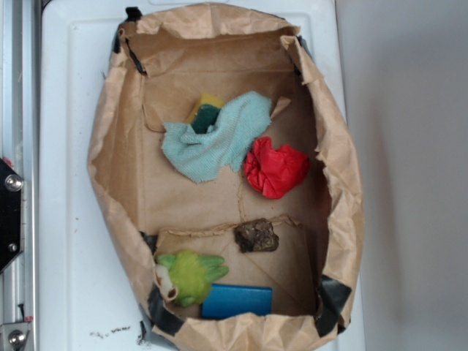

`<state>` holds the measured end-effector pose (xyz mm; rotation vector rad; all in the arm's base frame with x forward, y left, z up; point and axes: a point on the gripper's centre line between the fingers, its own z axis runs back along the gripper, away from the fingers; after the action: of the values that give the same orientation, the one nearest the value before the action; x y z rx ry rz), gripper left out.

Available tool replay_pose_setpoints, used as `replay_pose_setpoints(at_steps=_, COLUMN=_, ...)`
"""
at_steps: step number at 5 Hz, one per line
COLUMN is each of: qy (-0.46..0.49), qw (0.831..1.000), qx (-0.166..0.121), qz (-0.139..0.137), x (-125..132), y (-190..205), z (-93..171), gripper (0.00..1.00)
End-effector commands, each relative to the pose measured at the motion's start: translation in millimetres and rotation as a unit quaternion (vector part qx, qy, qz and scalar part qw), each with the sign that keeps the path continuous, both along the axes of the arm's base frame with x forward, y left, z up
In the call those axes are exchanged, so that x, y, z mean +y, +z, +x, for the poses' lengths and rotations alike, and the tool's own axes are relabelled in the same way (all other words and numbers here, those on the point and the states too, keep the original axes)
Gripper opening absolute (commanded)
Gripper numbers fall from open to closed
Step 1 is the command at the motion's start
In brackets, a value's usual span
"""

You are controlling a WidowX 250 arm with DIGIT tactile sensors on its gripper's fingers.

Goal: Grab the rock.

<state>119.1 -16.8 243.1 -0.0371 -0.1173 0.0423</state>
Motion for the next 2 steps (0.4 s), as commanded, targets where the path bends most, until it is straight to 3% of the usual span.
replay_pose_setpoints(at_steps=1, qy=0.0, qw=1.0, qx=0.0, qz=0.0, x=0, y=0, z=0, gripper=1.0)
replay_pose_setpoints(at_steps=2, qy=0.021, qw=0.999, qx=-0.021, qz=0.023, x=-9, y=-15, z=49, gripper=1.0)
